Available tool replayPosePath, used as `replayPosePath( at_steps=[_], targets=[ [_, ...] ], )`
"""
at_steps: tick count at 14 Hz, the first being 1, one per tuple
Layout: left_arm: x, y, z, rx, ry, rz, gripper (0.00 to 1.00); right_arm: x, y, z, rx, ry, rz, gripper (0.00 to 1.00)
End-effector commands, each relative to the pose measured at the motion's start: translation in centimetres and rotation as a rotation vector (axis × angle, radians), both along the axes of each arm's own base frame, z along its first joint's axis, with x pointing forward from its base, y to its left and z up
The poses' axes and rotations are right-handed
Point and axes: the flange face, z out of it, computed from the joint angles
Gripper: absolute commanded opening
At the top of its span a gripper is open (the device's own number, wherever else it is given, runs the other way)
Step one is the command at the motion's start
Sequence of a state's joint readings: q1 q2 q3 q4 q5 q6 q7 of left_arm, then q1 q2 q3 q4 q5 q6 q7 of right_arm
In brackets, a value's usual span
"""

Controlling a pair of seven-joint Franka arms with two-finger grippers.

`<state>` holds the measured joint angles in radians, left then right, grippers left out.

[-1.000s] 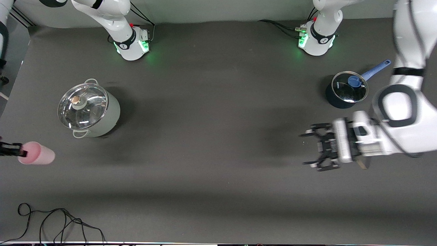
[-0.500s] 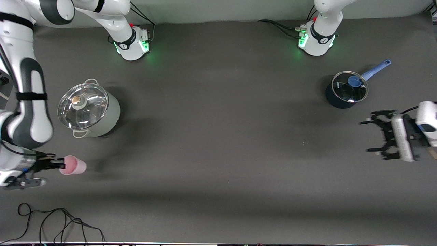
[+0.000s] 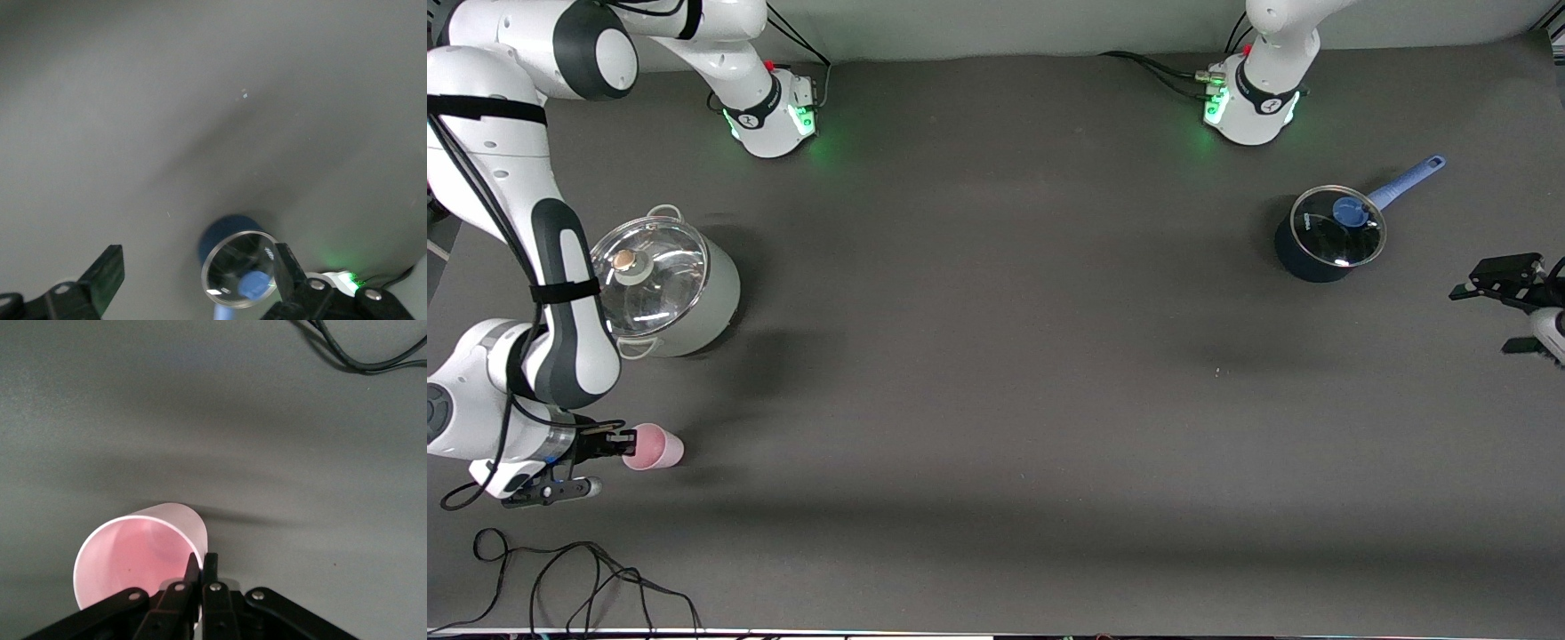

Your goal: Transfer pink cup from left to right arm

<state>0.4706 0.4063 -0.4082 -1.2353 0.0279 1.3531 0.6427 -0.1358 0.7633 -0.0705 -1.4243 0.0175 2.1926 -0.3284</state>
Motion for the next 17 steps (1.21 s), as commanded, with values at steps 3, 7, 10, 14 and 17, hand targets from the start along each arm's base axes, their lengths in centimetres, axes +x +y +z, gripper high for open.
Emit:
replayPosePath(
  at_steps=[3,7,10,14,17],
  targets=[
    [-0.5,-5.7,2.3,0.229,0.083,0.338,1.00,0.4,-0.4,0.1,-0.012,-0.015,0.020,0.00],
    [-1.0,-10.5,3.4,0.322,0.071,0.460,1.00,0.4,-0.6,0.3,-0.013,-0.018,0.017,0.99],
    [-1.7,-13.2,3.9,0.362,0.079,0.506,1.00,0.3,-0.9,1.1,-0.024,-0.017,0.023,0.99],
    [-2.0,-12.9,3.8,0.353,0.108,0.498,1.00,0.1,-1.4,1.3,-0.026,-0.006,0.041,0.99],
    [-2.0,-13.5,3.8,0.354,0.103,0.492,1.00,-0.2,-0.5,6.1,-0.068,0.035,0.089,1.00]
  ],
)
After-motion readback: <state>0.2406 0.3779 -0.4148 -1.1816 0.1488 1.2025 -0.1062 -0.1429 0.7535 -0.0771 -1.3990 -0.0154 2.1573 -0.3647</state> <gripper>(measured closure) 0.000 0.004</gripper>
